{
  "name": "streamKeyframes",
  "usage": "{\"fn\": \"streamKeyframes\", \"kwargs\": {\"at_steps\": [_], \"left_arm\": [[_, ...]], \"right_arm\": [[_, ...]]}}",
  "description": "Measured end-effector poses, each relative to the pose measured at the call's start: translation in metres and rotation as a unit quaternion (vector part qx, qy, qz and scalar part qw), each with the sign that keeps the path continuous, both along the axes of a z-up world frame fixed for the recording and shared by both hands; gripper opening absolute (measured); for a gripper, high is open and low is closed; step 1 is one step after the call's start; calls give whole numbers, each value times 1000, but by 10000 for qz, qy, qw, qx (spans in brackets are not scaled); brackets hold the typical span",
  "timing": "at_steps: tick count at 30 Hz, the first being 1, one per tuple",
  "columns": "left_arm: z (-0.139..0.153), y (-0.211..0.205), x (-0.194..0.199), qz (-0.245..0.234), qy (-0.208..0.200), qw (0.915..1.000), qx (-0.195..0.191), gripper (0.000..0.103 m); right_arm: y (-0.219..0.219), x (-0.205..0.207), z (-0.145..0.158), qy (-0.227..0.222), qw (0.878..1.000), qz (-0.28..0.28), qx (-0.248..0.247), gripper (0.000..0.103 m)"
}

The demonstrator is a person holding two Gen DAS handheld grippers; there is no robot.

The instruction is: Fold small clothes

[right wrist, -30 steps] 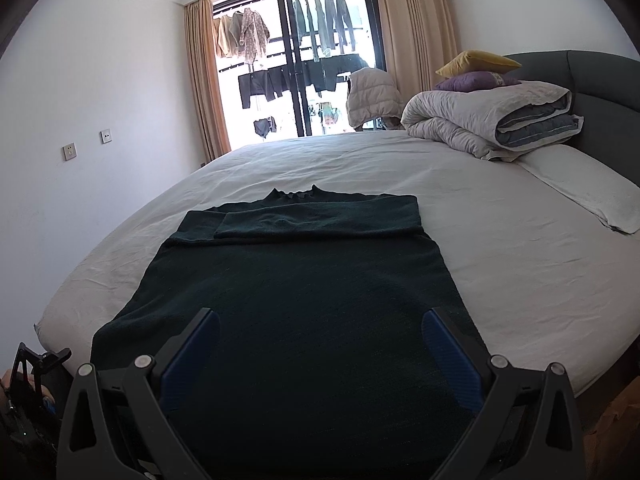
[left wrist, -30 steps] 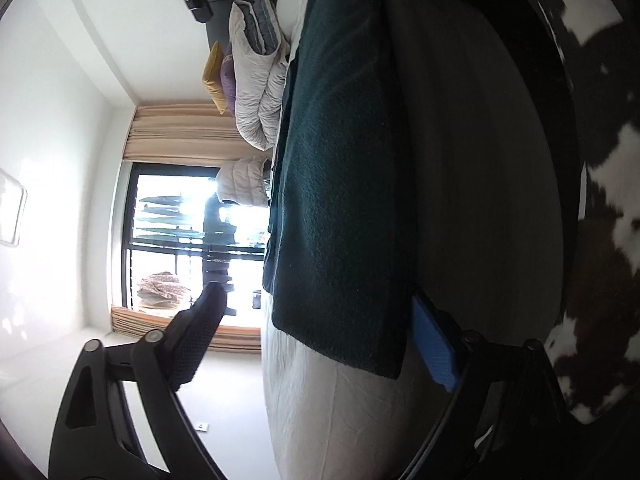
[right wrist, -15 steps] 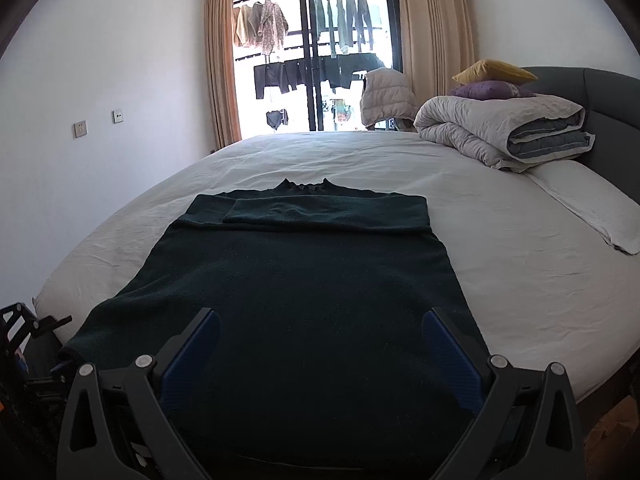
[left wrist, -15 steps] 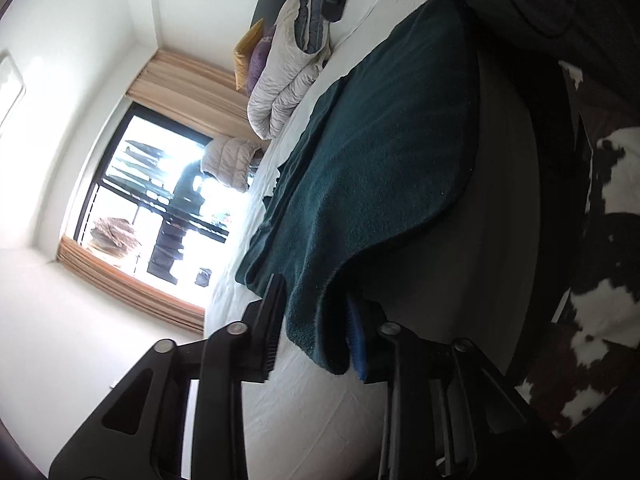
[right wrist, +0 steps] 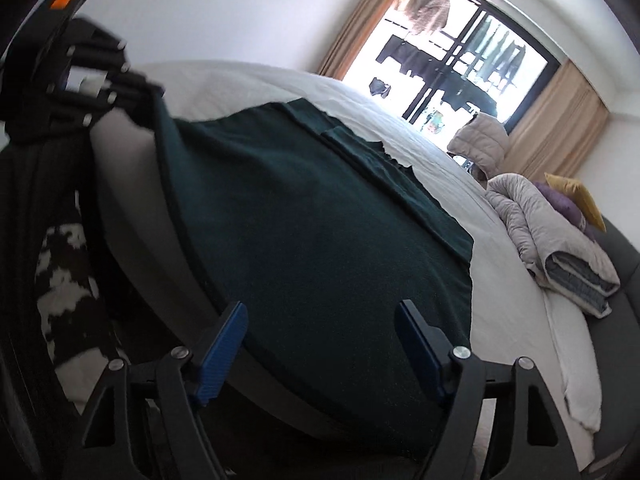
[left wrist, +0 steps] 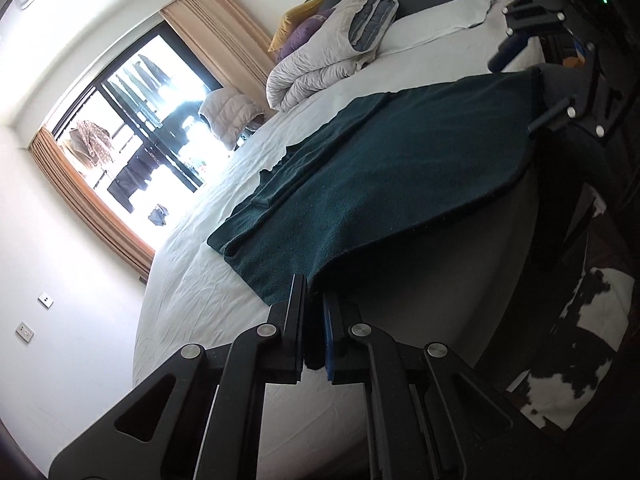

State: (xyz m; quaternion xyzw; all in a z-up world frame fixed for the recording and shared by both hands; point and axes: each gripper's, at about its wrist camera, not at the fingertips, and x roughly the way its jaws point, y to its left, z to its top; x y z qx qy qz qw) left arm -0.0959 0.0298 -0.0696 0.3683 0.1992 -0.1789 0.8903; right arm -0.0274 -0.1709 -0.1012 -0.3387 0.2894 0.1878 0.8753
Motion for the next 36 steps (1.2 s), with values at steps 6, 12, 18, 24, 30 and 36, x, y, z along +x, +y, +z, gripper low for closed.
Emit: {"fn": "streamKeyframes", "kwargs": {"at_steps": [6,12,18,24,30,36], "left_arm": [[18,4,-4,89,-13,9993,-367,6],[42,2,5,158,-84,9978,-642,6],[54,4,4,168,-99,9973,-703,6],[42,10,-9,231,41,9970,-741,6],[34,15,-14,303,88,9969,-724,6],[17,15,-21,316,148,9974,-624,6]], "right_arm": [[-20,0,-17,223,9976,-72,-650,65],[-17,8,-35,366,9946,-209,-953,62],[-23,23,-55,340,9878,-564,-1414,36],[-64,36,-54,165,9773,-1106,-1797,29],[-85,39,-59,213,9706,-1139,-2109,16],[-88,28,-55,350,9706,-929,-2193,4]]}}
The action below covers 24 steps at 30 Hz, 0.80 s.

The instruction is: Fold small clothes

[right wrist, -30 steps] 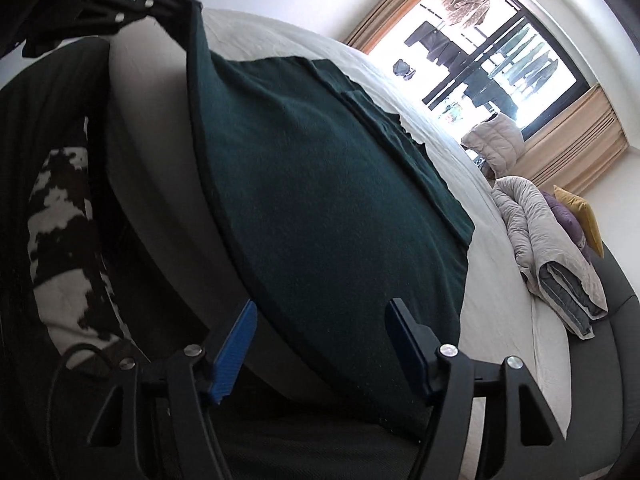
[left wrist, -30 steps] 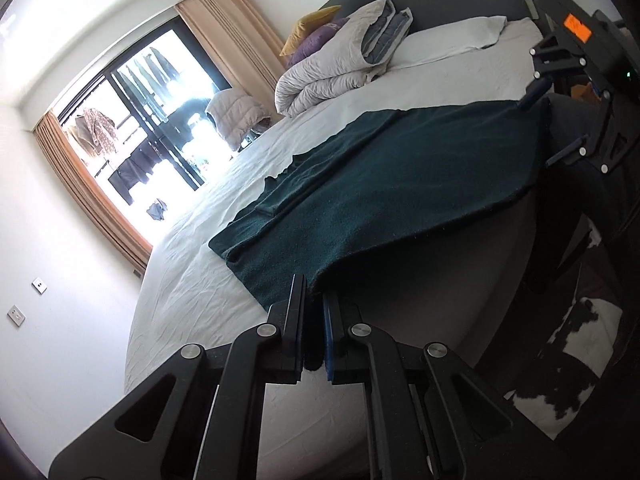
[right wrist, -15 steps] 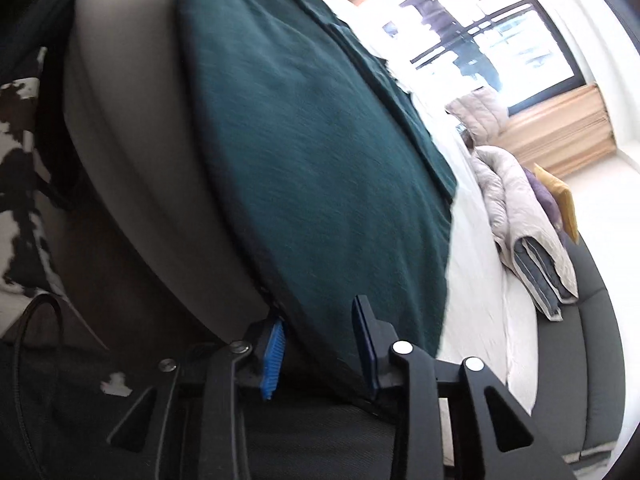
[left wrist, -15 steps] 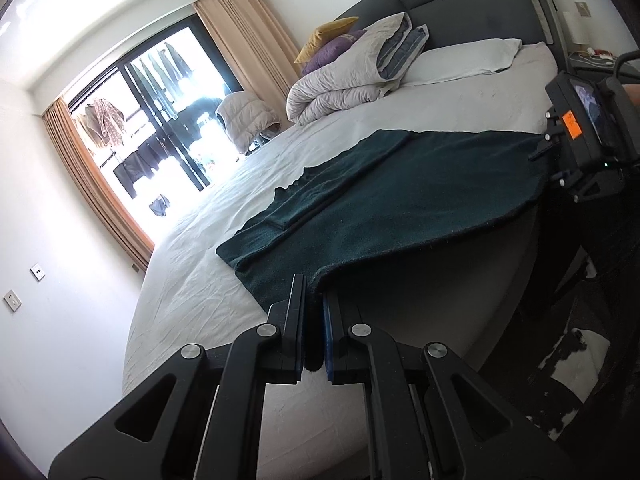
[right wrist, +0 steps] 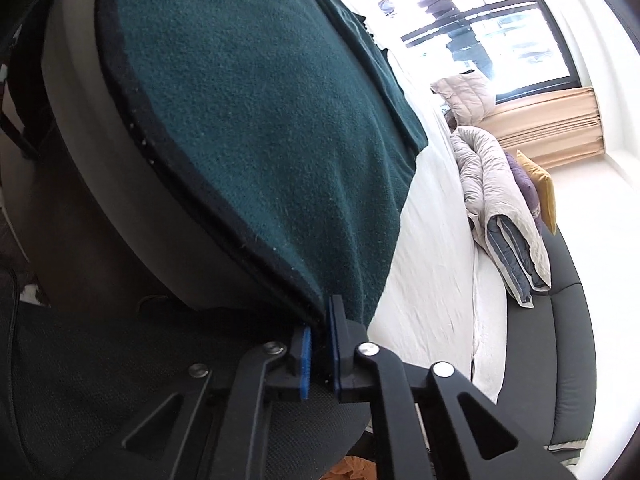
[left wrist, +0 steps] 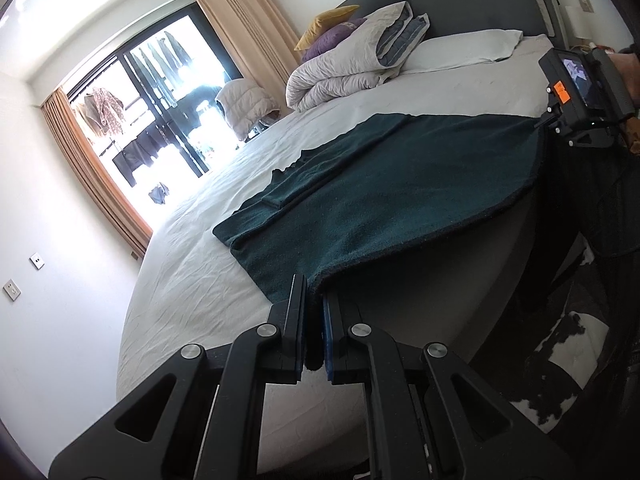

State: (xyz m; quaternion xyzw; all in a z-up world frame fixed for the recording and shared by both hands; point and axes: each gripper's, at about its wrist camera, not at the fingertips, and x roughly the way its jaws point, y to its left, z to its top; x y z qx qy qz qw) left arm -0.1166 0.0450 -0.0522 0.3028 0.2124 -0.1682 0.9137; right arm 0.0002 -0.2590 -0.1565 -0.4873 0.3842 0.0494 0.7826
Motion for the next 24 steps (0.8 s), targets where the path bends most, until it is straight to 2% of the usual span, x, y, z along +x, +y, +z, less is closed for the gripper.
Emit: {"fn": "streamKeyframes", "kwargs": {"at_steps": [4,10,18,24], "left_arm": [[-10,2,-5,-19,33,10000,74,6],[-23,3,-15,-159,10,9994,314,5],[-17,9,-13,-112,-6,9998,158,5],[-10,15,-7,19,56,9999,-100,5]], "right_arm": [[-3,-12,2,-19,9998,187,-88,4],[-7,-19,3,-34,9970,592,-506,4],[-4,-13,20,-39,9977,622,-255,4],[-1,-7,26,-140,9973,668,-256,4]]}}
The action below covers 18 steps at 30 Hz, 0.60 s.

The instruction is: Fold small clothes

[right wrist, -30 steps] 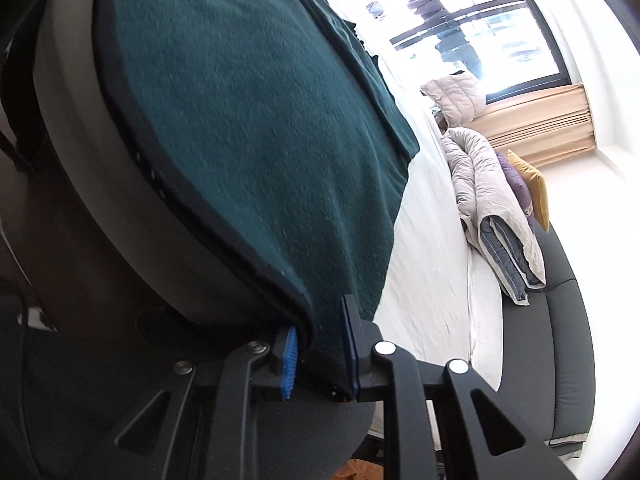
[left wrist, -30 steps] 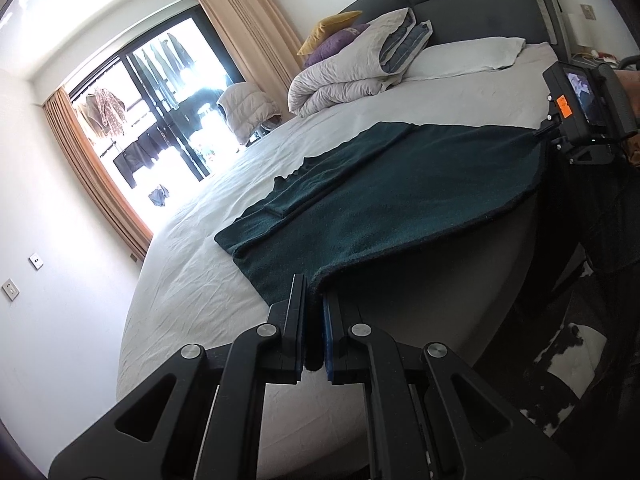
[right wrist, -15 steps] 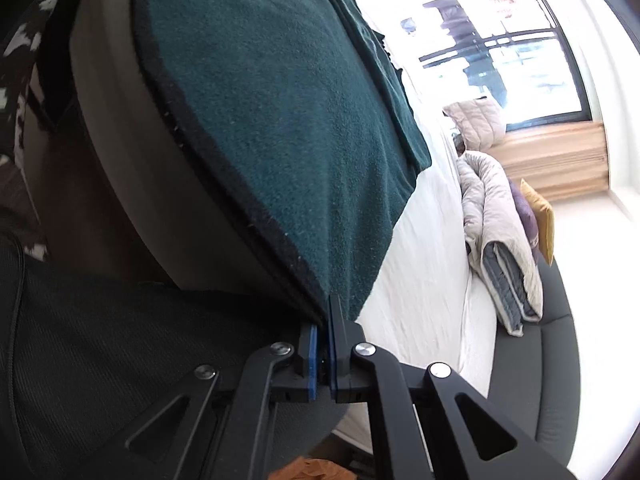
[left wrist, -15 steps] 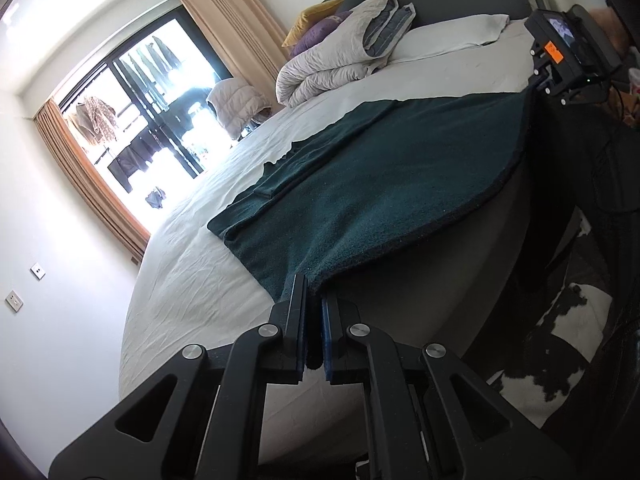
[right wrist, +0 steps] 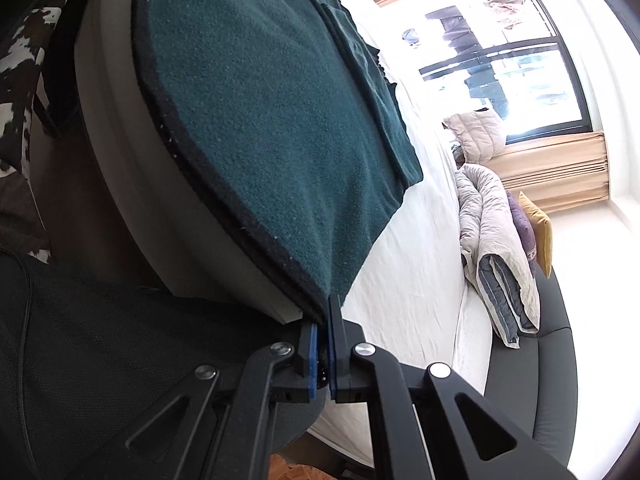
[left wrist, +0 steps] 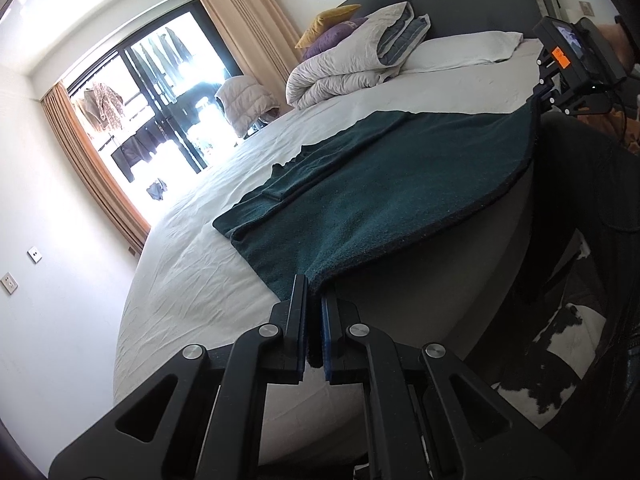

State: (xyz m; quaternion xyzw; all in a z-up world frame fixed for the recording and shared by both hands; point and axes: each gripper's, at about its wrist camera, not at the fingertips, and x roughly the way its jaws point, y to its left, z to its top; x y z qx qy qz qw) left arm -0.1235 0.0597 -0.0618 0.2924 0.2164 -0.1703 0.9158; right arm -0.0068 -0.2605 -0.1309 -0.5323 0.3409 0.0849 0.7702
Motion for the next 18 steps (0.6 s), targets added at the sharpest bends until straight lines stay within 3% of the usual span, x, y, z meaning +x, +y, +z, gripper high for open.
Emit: {"fn": "streamKeyframes", "kwargs": {"at_steps": [12,18], "left_arm": [[31,7,41,300,-52,9974,-647,5],[46,4,81,437,-206,9963,-704,5]], "right_arm": [[0,35,22,-360,9993,9,103,4],[4,69,36,-601,9980,86,195,4]]}}
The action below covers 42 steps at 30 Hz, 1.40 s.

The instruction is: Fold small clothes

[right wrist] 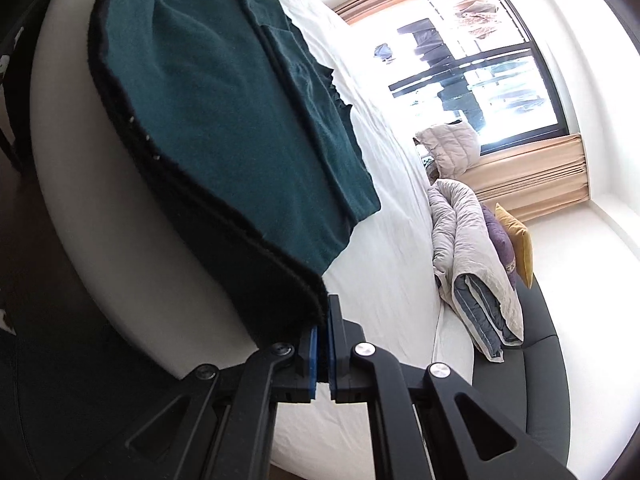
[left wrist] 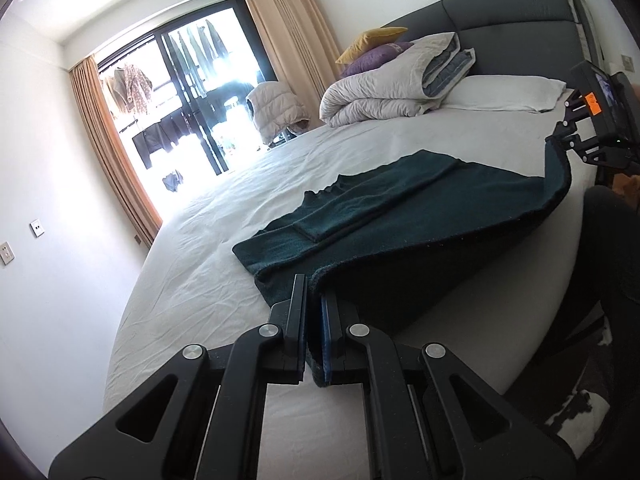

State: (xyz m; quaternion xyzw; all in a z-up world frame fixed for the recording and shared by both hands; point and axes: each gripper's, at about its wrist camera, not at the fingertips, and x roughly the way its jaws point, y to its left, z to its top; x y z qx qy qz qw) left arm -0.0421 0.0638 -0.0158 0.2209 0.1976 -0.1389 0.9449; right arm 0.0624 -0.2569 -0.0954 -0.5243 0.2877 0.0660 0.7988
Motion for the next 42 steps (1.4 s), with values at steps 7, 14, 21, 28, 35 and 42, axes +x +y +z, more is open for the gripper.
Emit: {"fn": "streamKeyframes", "kwargs": {"at_steps": [7,14,21,28,35,42], "left_arm": [[12,14,61,324,73,9993,-172,5],[14,17,117,460,115,9987,-162,5],[14,22,191,642,378,9970,-220,5],[8,35,285,829,802,9931,-216,5],[-12,50,372,1020,1270,9863,-276,5],[-40,51,434,1119,1583,9808,-219,5]], "right_arm": [[-9,54,16,-190,9993,-182,249,4],[-4,103,19,-236,9991,-223,286,4],[3,166,16,-89,9996,-170,210,4],[17,239,10,106,9999,-61,77,4],[32,307,2,391,9991,-113,103,4],[36,355,-20,839,9960,-254,186,4]]}}
